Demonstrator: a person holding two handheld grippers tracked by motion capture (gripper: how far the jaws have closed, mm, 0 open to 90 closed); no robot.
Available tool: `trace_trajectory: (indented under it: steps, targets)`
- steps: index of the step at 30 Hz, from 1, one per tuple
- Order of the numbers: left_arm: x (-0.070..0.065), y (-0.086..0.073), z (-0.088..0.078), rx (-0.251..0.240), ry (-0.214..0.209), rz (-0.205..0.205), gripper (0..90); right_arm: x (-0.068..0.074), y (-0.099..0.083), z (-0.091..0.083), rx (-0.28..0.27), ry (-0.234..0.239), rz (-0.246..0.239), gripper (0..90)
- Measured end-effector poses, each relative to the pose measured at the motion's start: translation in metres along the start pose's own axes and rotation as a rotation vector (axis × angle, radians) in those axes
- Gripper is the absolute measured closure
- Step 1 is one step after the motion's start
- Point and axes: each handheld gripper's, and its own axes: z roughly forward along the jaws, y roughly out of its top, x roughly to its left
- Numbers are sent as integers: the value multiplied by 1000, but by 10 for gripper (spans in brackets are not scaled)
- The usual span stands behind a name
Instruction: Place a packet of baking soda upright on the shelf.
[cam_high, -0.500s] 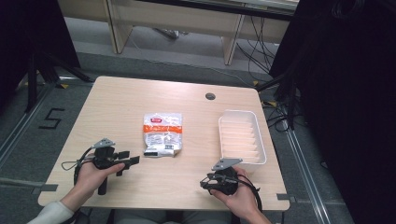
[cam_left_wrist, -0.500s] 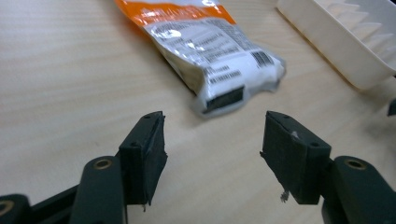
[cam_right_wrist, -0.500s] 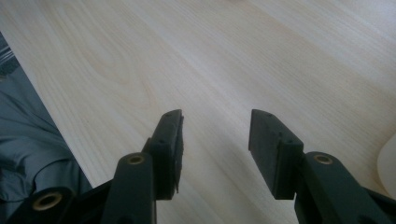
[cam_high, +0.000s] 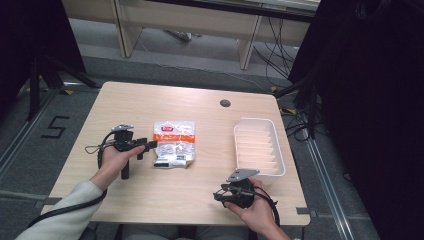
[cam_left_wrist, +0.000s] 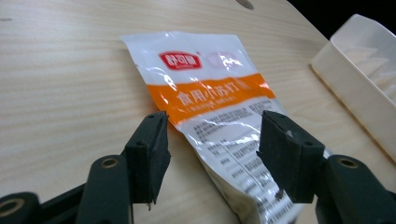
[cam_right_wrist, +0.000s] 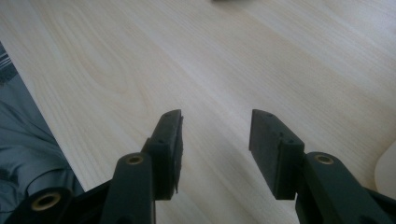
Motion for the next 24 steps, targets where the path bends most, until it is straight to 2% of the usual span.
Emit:
trace_trajectory:
  steps: [2, 3, 4, 6, 7, 11, 12, 13, 14, 17, 18, 20, 21, 22, 23, 24]
  targets:
    - [5, 6, 2, -1, 2, -28, 417, 0, 0, -2, 8, -9, 1, 552]
    - [7, 9, 4, 1, 3, -35, 423, 1, 0, -2, -14, -14, 18, 552]
    - [8, 11, 6, -3, 6, -42, 426, 1, 0, -2, -23, -22, 1, 552]
    - [12, 15, 11, 8, 12, -43, 430, 1, 0, -2, -26, -25, -1, 552]
    - [13, 16, 15, 9, 20, -58, 436, 1, 0, -2, -28, -22, -4, 552]
    - [18, 19, 26, 21, 34, -67, 455, 3, 0, -5, -11, -10, -1, 553]
    - [19, 19, 30, 31, 37, -75, 456, 4, 0, -4, -30, -7, 7, 553]
    - [19, 19, 30, 31, 37, -75, 456, 4, 0, -4, -30, -7, 7, 553]
    - [20, 19, 32, 36, 42, -77, 456, 2, -1, -5, -13, -10, -21, 553]
    - [21, 15, 38, 67, 43, -71, 455, 3, -2, -5, -13, -11, -5, 551]
    - [21, 15, 38, 67, 43, -71, 454, 6, -3, -4, -25, -3, 26, 550]
    - [21, 13, 40, 73, 42, -72, 452, 4, -3, -4, -18, -15, -9, 550]
    - [22, 12, 42, 79, 40, -74, 452, 5, -2, -4, -18, -10, 1, 550]
    - [22, 12, 44, 76, 39, -87, 452, 7, -3, -5, -7, -4, 29, 550]
    - [23, 11, 46, 74, 32, -97, 455, 5, -2, -6, -8, -13, -1, 550]
    - [24, 11, 47, 69, 18, -113, 474, 5, -2, -7, 5, -11, -4, 550]
